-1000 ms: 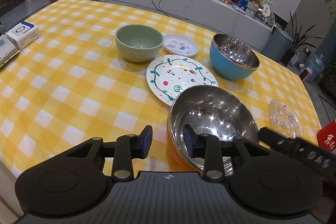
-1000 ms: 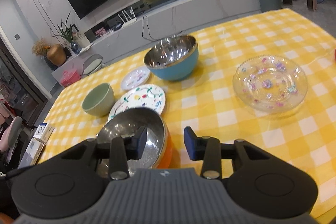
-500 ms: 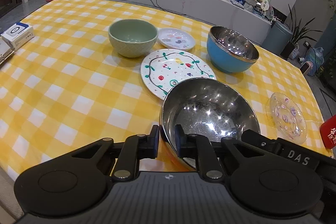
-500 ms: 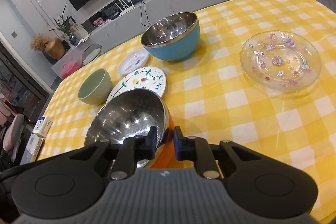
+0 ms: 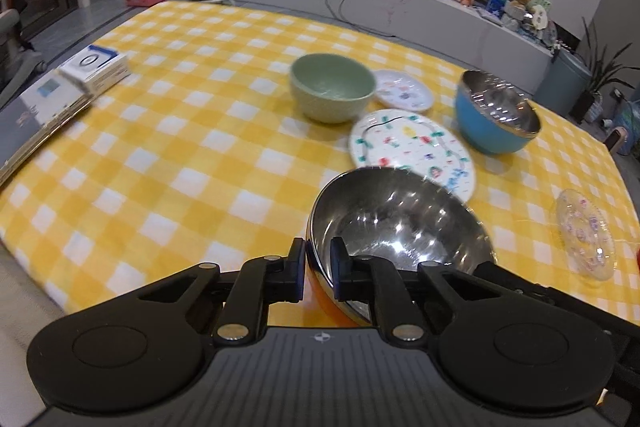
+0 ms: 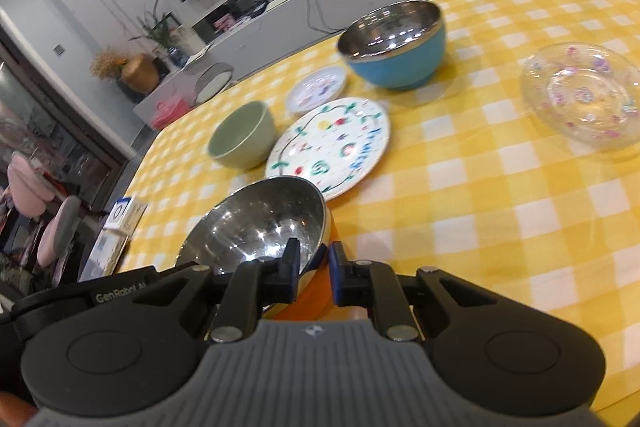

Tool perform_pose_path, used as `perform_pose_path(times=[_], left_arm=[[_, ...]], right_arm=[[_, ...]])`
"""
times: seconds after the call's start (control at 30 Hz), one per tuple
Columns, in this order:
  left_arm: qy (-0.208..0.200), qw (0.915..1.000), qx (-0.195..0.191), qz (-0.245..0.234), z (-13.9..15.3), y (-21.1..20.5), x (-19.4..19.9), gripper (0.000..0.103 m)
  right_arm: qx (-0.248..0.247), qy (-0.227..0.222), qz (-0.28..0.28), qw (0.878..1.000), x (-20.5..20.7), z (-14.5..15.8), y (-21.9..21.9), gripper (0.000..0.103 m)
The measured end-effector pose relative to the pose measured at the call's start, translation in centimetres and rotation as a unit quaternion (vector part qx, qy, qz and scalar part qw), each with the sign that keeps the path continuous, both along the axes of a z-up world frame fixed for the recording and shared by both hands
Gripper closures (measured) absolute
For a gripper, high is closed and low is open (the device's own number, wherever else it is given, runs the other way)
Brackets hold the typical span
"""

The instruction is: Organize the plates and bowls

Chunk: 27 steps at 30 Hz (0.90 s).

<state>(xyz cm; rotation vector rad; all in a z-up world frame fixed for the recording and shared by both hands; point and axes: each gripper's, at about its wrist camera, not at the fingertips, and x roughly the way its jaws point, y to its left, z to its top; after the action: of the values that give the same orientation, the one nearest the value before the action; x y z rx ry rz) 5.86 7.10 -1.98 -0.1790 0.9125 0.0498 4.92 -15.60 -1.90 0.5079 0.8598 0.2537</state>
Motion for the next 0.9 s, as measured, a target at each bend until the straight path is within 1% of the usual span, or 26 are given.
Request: perform_pose_path(times=[0.13,0.3,0.37,0.43,0.47,0.5,0.53,0.6,0.67,0.7,0.73,0.8,0.9], left_arm=[[0.003,1.0,0.005,0.008,-0.5,0.9,0.0,0.091],[0.008,0.9998,0.019,0.005,-0.4,0.8,0.0,0.092],[0.012,0.9997,0.023,-0.001,-0.5,0.6,0.0,0.09],[0.008,0.9997,0.025,-0.004,-0.4,0.5,0.0,0.084],[0.002,0.9997,0.023,-0.006,-0.2,0.5,-0.1,0.078],[-0.004,0.9998,0.02,-0.006,0.0,0.5,-0.2,0.074],[-0.012,0.9997,0.019,-0.006,0.4,0.5,-0.2,0.071],[-0.033,0.9991,0.025,-0.005,1.4,0.3,-0.4,0.068],[-0.06,0.9975,0.035,-0.005,2.5,-0.1,-0.6,0.064],[-0.072,0.9966,0.038,-0.01,3.1,-0.4,-0.5,0.061],[-0.081,0.9958,0.04,-0.018,3.6,-0.8,-0.4,0.06],[-0.1,0.9939,0.033,-0.033,4.5,-1.5,-0.2,0.06],[-0.118,0.9915,0.017,-0.052,5.2,-2.9,0.4,0.06]], right_arm=[[0.0,0.002,0.016,1.0,-0.1,-0.2,0.9,0.092],[0.001,0.006,0.023,1.0,0.0,-0.2,1.1,0.092],[0.003,0.008,0.024,1.0,0.2,-0.4,1.0,0.092],[0.005,0.006,0.024,1.0,0.1,-0.3,0.9,0.088],[0.001,0.002,0.022,1.0,0.1,-0.2,0.8,0.088],[-0.002,-0.003,0.02,1.0,0.0,0.0,0.8,0.085],[-0.005,-0.009,0.018,1.0,-0.1,0.3,0.6,0.076],[-0.004,-0.023,0.01,1.0,-0.3,1.0,0.1,0.066],[-0.01,-0.039,-0.002,0.999,-0.4,1.8,-0.6,0.064],[-0.015,-0.046,-0.011,0.999,-0.4,2.2,-1.0,0.061],[-0.019,-0.053,-0.02,0.998,-0.4,2.5,-1.4,0.056],[-0.027,-0.065,-0.039,0.997,-0.4,2.9,-2.4,0.051],[-0.043,-0.066,-0.061,0.995,0.0,3.0,-3.6,0.046]])
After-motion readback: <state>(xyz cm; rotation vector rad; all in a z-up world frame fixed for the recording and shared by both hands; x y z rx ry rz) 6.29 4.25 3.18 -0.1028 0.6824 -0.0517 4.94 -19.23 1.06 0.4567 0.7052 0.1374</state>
